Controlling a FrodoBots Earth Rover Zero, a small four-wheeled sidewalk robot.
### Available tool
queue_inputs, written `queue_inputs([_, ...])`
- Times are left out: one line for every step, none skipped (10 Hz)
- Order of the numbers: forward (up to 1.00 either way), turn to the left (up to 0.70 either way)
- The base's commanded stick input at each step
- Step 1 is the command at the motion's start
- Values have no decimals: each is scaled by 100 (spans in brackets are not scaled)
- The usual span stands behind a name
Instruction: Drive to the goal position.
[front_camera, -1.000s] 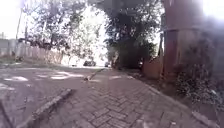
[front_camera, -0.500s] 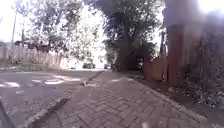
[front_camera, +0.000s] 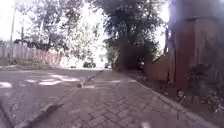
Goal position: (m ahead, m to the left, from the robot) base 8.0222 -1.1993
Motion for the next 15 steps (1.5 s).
queue_inputs([68, 0])
queue_inputs([68, 0])
queue_inputs([68, 0])
queue_inputs([68, 0])
queue_inputs([68, 0])
queue_inputs([68, 0])
queue_inputs([68, 0])
queue_inputs([68, 0])
queue_inputs([68, 0])
queue_inputs([68, 0])
queue_inputs([68, 0])
queue_inputs([68, 0])
queue_inputs([68, 0])
queue_inputs([68, 0])
queue_inputs([68, 0])
